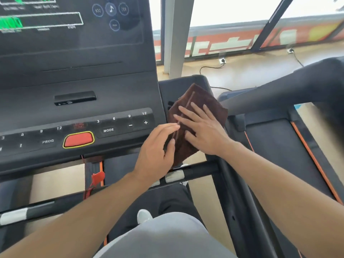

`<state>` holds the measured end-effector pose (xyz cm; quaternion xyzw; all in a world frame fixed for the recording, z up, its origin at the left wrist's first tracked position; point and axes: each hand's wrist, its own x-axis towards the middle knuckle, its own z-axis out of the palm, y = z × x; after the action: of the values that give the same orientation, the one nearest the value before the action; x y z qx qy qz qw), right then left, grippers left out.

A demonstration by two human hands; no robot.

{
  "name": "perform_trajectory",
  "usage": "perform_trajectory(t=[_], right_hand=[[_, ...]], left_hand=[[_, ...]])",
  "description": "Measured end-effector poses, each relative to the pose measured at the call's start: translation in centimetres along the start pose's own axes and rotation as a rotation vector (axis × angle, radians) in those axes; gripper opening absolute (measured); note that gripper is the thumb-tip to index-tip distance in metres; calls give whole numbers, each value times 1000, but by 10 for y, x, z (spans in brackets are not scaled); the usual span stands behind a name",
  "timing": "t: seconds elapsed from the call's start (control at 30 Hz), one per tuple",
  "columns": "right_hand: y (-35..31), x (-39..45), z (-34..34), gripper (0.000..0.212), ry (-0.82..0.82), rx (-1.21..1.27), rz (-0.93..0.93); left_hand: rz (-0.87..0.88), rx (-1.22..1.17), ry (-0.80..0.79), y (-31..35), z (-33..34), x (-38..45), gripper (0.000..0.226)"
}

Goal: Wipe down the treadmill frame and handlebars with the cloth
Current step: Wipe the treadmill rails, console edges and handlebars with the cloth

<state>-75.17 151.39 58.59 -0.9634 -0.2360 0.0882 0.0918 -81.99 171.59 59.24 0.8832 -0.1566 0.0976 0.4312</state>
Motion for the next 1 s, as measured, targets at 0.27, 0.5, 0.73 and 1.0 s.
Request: perform_trajectory(t=[0.27, 0.5, 0.73, 1.0], right_hand=[[-25, -106, 36, 52, 92, -89, 373], [-48, -103, 36, 92, 164, 85, 806], [-9, -54, 13, 118, 179, 213, 717], [54, -17, -4, 82, 101, 852, 492]], left_hand=[[11, -84, -243, 23, 35, -23, 36], [-26, -141, -223, 27, 41, -15, 33], [-123, -129, -181, 16, 41, 13, 37], [-101, -141, -108, 8, 42, 57, 41]])
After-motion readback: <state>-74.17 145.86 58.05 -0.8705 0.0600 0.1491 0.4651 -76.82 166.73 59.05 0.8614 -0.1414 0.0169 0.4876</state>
